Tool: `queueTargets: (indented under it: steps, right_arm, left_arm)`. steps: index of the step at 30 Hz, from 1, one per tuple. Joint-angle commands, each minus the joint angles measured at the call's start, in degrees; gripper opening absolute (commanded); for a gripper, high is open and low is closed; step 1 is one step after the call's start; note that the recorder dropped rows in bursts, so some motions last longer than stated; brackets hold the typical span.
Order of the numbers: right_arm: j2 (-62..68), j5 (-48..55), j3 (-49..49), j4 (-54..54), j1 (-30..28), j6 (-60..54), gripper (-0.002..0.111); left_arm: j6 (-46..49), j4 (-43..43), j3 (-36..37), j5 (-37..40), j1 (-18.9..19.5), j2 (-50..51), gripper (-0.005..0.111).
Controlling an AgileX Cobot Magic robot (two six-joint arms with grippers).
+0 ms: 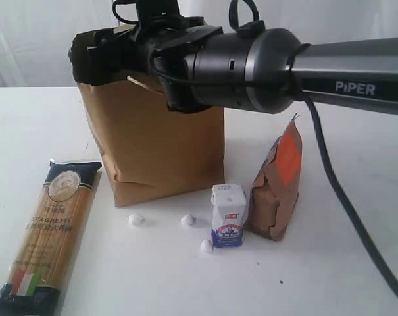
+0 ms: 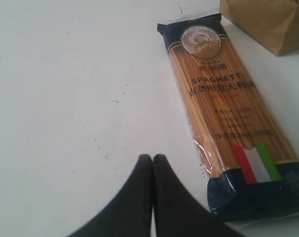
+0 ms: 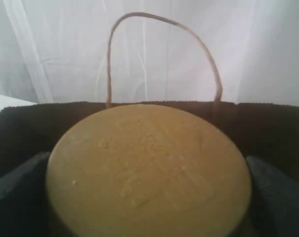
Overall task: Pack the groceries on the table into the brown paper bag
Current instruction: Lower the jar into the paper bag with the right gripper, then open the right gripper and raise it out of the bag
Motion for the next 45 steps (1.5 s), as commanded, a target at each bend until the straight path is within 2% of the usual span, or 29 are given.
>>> queueTargets:
  steps: [1,4,13,16,20,29,38,45]
  right_arm:
    - [-0.13,1.58,0.2,0.52,-0.1,-0.92,0.09]
    - [-0.13,-0.37,0.2,0.52,-0.1,-0.92,0.096]
    - [-0.13,-1.12,0.2,4.19,-0.1,-1.33,0.097]
    - [-0.13,0.02,0.2,8.42,-0.1,-7.63,0.105]
    - [-0.13,0.02,0.2,12.2,-0.1,-16.51,0.105]
    - [-4.15,2.95,0.2,12.2,0.03,-16.44,0.105]
    - [-5.02,-13.09,0.2,12.2,0.03,-16.44,0.105]
    - [-5.02,-14.43,0.2,12.2,0.13,-16.44,0.105]
  left_arm:
    - [-0.52,-0.34,0.2,0.12,0.15,-0.36,0.0]
    - [-0.52,-0.34,0.2,0.12,0.15,-0.36,0.0]
    - [-0.52,-0.34,0.2,0.12,0.15,-0.36,0.0]
    - [-0.52,-0.34,0.2,0.12,0.15,-0.36,0.0]
    - [-0.52,-0.34,0.2,0.12,0.15,-0.36,0.0]
    - [-0.52,-0.34,0.2,0.12,0.15,-0.36,0.0]
    - [-0.52,-0.34,0.2,0.12,0.15,-0.36,0.0]
    - [-0.52,-0.34,0.2,0.12,0.15,-0.36,0.0]
